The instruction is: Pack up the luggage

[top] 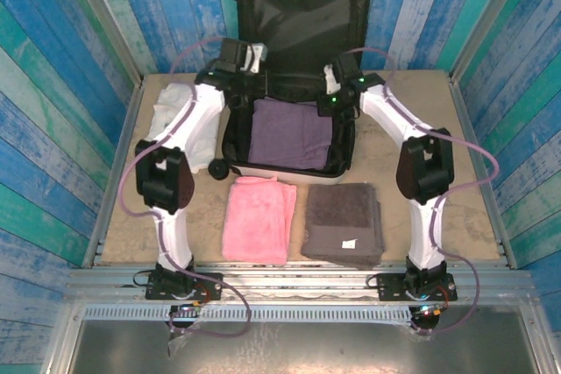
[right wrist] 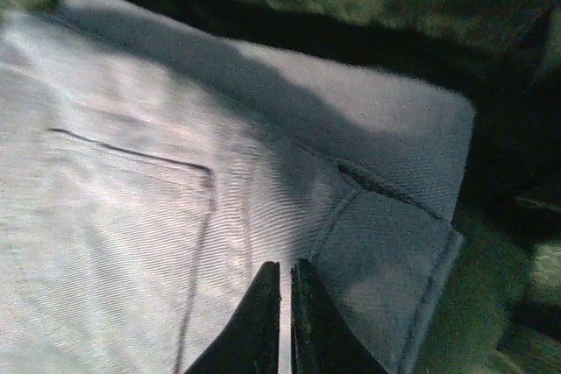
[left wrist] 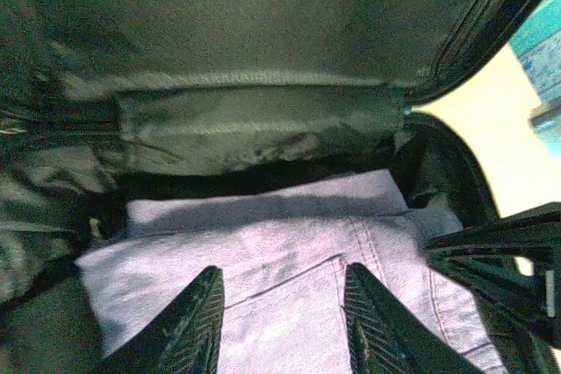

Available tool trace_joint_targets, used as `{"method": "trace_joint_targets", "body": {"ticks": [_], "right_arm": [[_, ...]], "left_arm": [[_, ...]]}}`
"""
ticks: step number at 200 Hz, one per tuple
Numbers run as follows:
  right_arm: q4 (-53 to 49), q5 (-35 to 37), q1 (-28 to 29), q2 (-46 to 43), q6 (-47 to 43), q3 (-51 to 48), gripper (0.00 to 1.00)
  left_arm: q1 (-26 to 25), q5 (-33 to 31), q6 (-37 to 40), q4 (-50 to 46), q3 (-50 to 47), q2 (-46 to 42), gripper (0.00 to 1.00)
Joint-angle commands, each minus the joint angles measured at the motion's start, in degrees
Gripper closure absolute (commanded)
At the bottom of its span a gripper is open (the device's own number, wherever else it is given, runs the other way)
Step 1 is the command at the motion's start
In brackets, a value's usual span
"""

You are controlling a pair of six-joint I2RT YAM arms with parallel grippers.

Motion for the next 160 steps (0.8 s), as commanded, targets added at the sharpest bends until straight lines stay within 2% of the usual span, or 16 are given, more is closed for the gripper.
{"method": "trace_joint_targets", "body": {"ticks": [1, 26, 45, 69, 80, 93, 104, 116, 120, 126, 145, 160], "right_arm": [[-0.4, 4.2, -0.2, 3.0, 0.0, -0.6, 0.91], [-0.3, 6.4, -0.4, 4.2, -1.1, -1.7, 0.9], [-0.3, 6.9, -0.4, 4.9, -1.7, -1.8, 0.87], [-0.1, 6.1, -0.7, 4.9, -2.4, -2.1, 0.75], [-0.1, 5.5, -0.8, 4.4, -3.0, -2.2, 0.7], [0.0, 4.8, -0.9, 3.2, -3.9, -2.2, 0.63], [-0.1, 4.4, -1.3, 1.8, -4.6, -2.3, 0.55], [-0.1, 3.8, -1.8, -0.2, -5.2, -2.6, 0.46], [-0.2, 3.4, -2.0, -1.1, -5.4, -2.8, 0.43], [-0.1, 2.7, -2.3, -2.2, -5.5, -2.9, 0.39], [-0.2, 0.6, -3.3, -5.9, -6.1, -3.0, 0.35], [-0.1, -0.1, -3.9, -9.0, -6.5, -3.2, 0.35]], "left_arm": [[-1.8, -1.2, 0.4, -5.2, 0.9, 6.9, 0.6], [-2.1, -1.9, -0.5, -4.8, -0.2, 11.0, 0.61], [-2.1, -1.4, 0.0, -8.3, 2.3, 16.4, 0.62], [-2.2, -3.4, -0.5, -5.9, 0.3, 16.8, 0.61], [-2.2, -4.6, -0.8, -3.6, -1.0, 14.7, 0.46], [-2.1, -5.0, -0.4, -0.9, -2.4, 11.5, 0.21], [-2.1, -6.6, 0.4, 0.0, -2.4, 8.6, 0.14], [-2.1, -10.6, 1.4, -0.6, -1.4, 5.5, 0.07], [-2.2, -12.5, 1.3, -1.2, -1.0, 4.4, 0.0], [-2.1, -15.6, 0.9, -1.7, -0.7, 2.5, 0.06], [-1.2, -25.9, -3.2, -3.1, -1.7, -3.9, 0.07], [0.6, -33.3, -9.1, -1.2, -7.9, -11.5, 0.07]]}}
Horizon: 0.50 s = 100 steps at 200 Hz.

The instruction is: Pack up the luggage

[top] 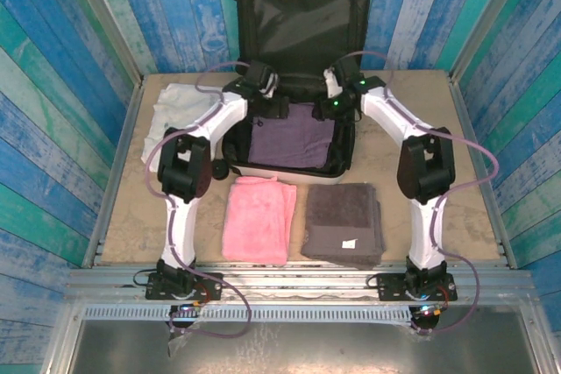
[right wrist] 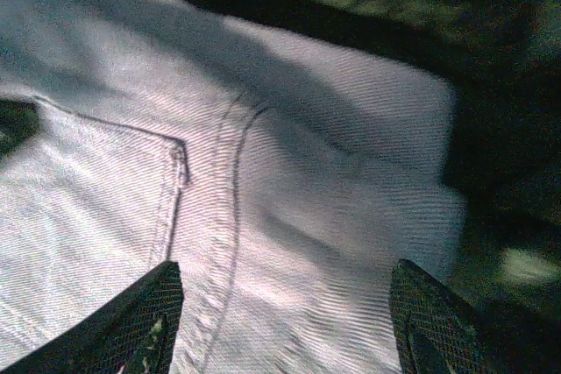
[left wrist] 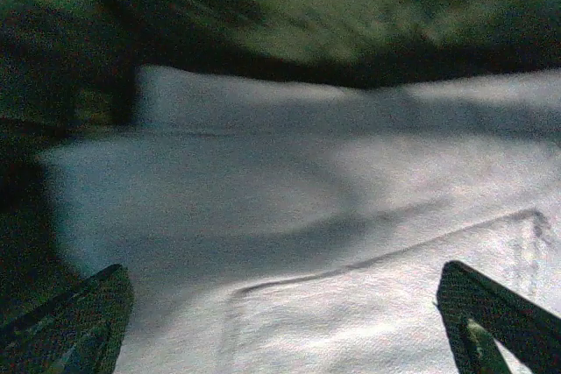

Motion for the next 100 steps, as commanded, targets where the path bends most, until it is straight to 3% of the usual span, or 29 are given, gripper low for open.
{"method": "trace_joint_targets", "body": {"ticks": [1, 26, 57, 73, 100], "right_arm": [[-1.2, 0.1, -2.3, -6.7, -1.6, -0.5, 0.35], [-0.9, 0.3, -3.4, -12.0, -2.6, -2.0, 0.34], [2.0, -1.4, -5.3, -18.4, -2.4, -6.7, 0.32], [3.8, -3.4, -6.1, -20.9, -2.0, -9.3, 0.31], [5.6, -5.2, -7.4, -23.5, -2.0, -13.1, 0.3]], "left_arm": [[3.5, -17.9, -8.0, 1.4, -6.2, -18.8, 0.07], [8.3, -22.5, -19.5, 12.0, -27.6, -36.9, 0.07], [10.2, -32.2, -33.5, 13.7, -47.3, -55.5, 0.07], [12.2, -30.8, -40.9, 10.6, -52.4, -58.0, 0.07], [16.8, -21.8, -47.9, 6.9, -55.5, -53.9, 0.07]]}}
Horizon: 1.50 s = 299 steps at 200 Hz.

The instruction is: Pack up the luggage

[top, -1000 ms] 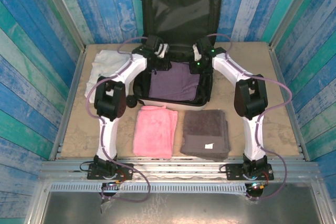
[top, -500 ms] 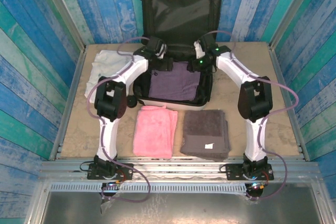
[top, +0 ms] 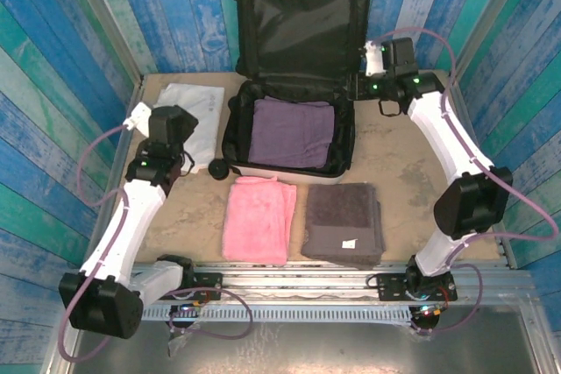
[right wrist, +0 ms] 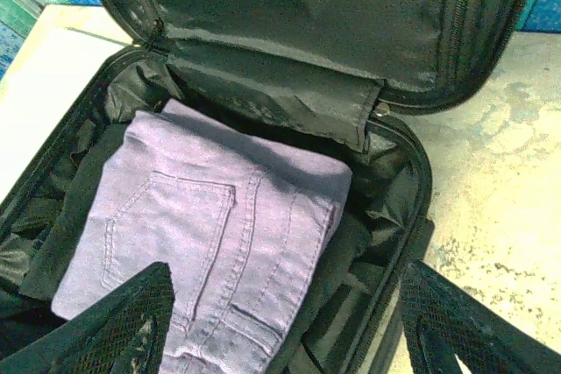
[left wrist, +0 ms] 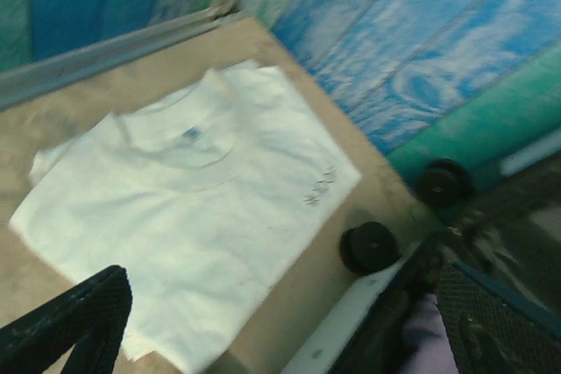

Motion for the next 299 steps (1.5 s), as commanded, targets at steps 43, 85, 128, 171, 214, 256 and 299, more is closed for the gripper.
{"method": "trace_joint_targets", "body": {"ticks": [43, 85, 128, 171, 214, 256, 299], "right_arm": [[3.1, -5.8, -2.9, -3.4, -0.3, -8.4, 0.29], [4.2, -6.8, -3.4, -4.1, -0.5, -10.3, 0.29], [4.2, -8.7, -3.7, -4.0, -1.0, -9.9, 0.29], [5.5, -9.1, -4.3, -6.5, -2.1, -12.5, 0.29], [5.2, -10.5, -6.3, -7.6, -3.8, -15.0, 0.31], [7.2, -10.4, -8.8, -11.0, -4.4, -19.0, 0.35], [15.1, -16.8, -9.6, -13.0, -5.6, -24.1, 0.44]], "left_arm": [[8.1, 14.8, -18.7, 3.2, -11.8, 9.5, 0.07], [10.6, 16.1, -22.7, 7.6, -15.2, 15.6, 0.07], [10.9, 16.0, -25.1, 7.9, -9.4, 27.4, 0.07], [11.0, 13.8, -26.2, 4.5, 0.3, 40.2, 0.03], [10.7, 11.1, -28.1, 0.2, 10.8, 50.9, 0.4], [11.7, 11.0, -25.2, 0.3, 18.5, 52.9, 1.0], [12.3, 7.3, -15.0, 1.2, 22.4, 46.6, 1.0]]}}
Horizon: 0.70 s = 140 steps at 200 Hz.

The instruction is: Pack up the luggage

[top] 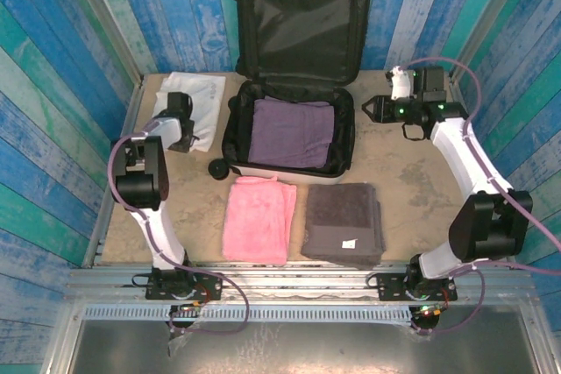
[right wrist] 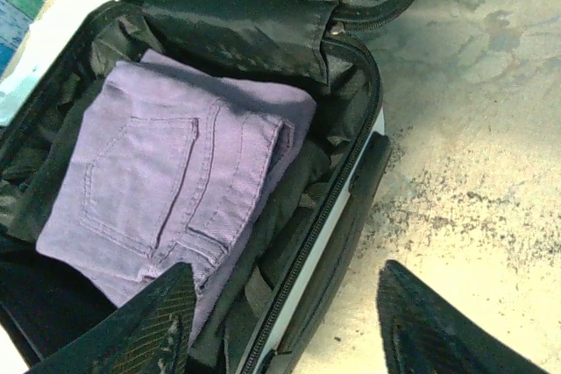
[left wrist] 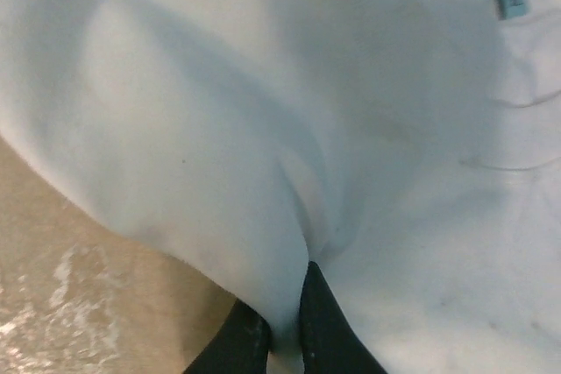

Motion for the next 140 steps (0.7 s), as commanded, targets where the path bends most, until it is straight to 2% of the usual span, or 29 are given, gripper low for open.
{"method": "trace_joint_targets", "body": {"ticks": [1, 25, 53, 84, 108, 124, 140], "right_arm": [[7.8, -6.6, -0.1, -2.2, -1.3, -3.9, 0.44], [17.5, -13.5, -0.1, -1.7, 0.9, -8.3, 0.51], [17.5, -15.0, 2.3, 0.3, 1.4, -6.3, 0.54], [21.2, -11.7, 9.0, 0.3, -5.6, -6.2, 0.43], [32.6, -6.8, 16.4, -0.5, -15.7, -11.5, 0.34], [41.6, -3.8, 20.9, -0.1, -19.0, -14.7, 0.29], [45.3, -0.5, 25.2, 1.6, -21.6, -14.0, 0.27]], "left_arm": [[0.6, -3.4, 7.1, 0.2, 1.5, -3.4, 1.0], [1.2, -4.2, 12.7, 1.3, 0.8, -10.3, 1.0], [1.5, -3.8, 20.4, -0.5, 2.4, -16.7, 1.0], [2.9, -2.3, 24.1, -2.2, 1.9, -23.0, 1.0], [4.4, -1.3, 25.6, -1.8, 2.1, -26.5, 1.0], [4.6, -0.8, 26.8, -3.6, 5.5, -27.0, 1.0], [4.6, 0.6, 27.8, -5.2, 9.1, -27.3, 1.0]]}}
